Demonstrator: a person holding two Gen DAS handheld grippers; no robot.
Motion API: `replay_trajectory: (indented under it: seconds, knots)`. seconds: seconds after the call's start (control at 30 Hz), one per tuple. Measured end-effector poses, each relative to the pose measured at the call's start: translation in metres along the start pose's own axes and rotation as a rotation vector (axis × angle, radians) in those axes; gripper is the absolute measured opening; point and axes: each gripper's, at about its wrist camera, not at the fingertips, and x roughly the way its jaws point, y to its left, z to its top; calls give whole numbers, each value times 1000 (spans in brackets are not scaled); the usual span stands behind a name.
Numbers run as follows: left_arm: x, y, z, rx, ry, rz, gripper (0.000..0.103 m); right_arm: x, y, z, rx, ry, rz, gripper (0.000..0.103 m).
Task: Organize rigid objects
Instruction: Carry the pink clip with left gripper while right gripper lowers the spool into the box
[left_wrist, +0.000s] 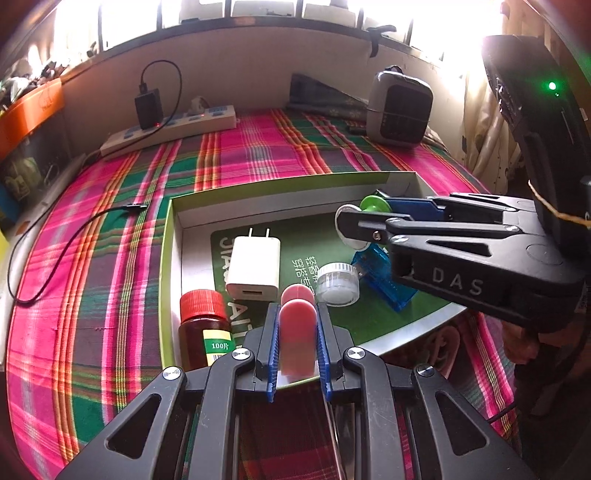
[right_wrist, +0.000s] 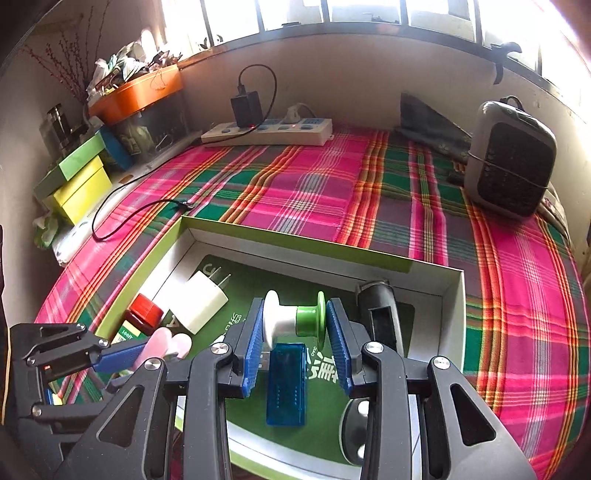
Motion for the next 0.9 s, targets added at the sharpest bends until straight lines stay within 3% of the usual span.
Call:
replay_trajectory:
  seconds: [0.9]
  knots:
    - [5, 5, 1, -18, 4, -1, 21, 17, 1, -2, -8, 38, -31, 35]
